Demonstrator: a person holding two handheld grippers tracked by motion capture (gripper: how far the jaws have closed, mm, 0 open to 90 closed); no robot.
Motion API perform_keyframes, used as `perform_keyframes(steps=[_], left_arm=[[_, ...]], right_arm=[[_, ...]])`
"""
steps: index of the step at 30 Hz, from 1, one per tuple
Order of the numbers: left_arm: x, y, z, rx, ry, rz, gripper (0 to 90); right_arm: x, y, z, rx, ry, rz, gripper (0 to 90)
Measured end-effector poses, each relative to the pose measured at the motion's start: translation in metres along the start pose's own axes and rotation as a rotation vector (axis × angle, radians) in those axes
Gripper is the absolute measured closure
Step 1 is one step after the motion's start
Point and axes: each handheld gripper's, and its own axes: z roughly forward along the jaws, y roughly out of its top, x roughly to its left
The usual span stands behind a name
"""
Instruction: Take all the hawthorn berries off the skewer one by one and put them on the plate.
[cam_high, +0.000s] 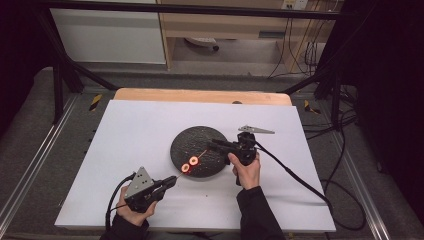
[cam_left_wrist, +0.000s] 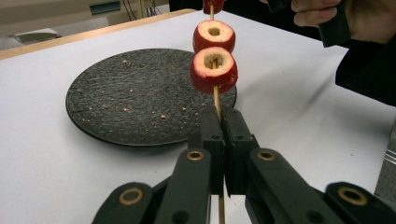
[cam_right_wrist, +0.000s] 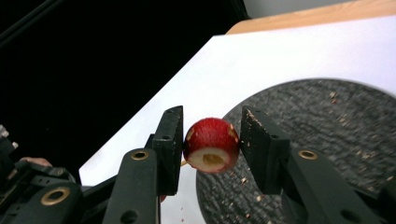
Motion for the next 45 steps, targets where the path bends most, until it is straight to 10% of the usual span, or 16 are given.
perform_keyframes(steps=[6, 15, 27, 37, 45], left_arm=[[0.001, -0.001, 0.000, 0.006, 0.002, 0.000, 88.3], [0.002, -0.001, 0.000, 0.001, 0.009, -0.006, 88.3], [0.002, -0.001, 0.000, 0.001, 0.007, -0.004, 88.3], [0.006, -0.002, -0.002, 0.004, 0.021, -0.014, 88.3], [0.010, -0.002, -0.004, 0.001, 0.032, -0.026, 88.3]], right_arm=[[-0.007, 0.013, -0.005, -0.010, -0.028, -0.003, 63.3], [-0.009, 0.005, 0.004, 0.020, -0.001, -0.020, 41.3], [-0.011, -0.002, 0.011, 0.059, 0.037, -0.015, 61.2], [-0.024, 0.015, 0.007, 0.012, -0.054, -0.006, 61.7], [-0.046, 0.007, 0.029, 0.078, -0.166, -0.002, 61.6]])
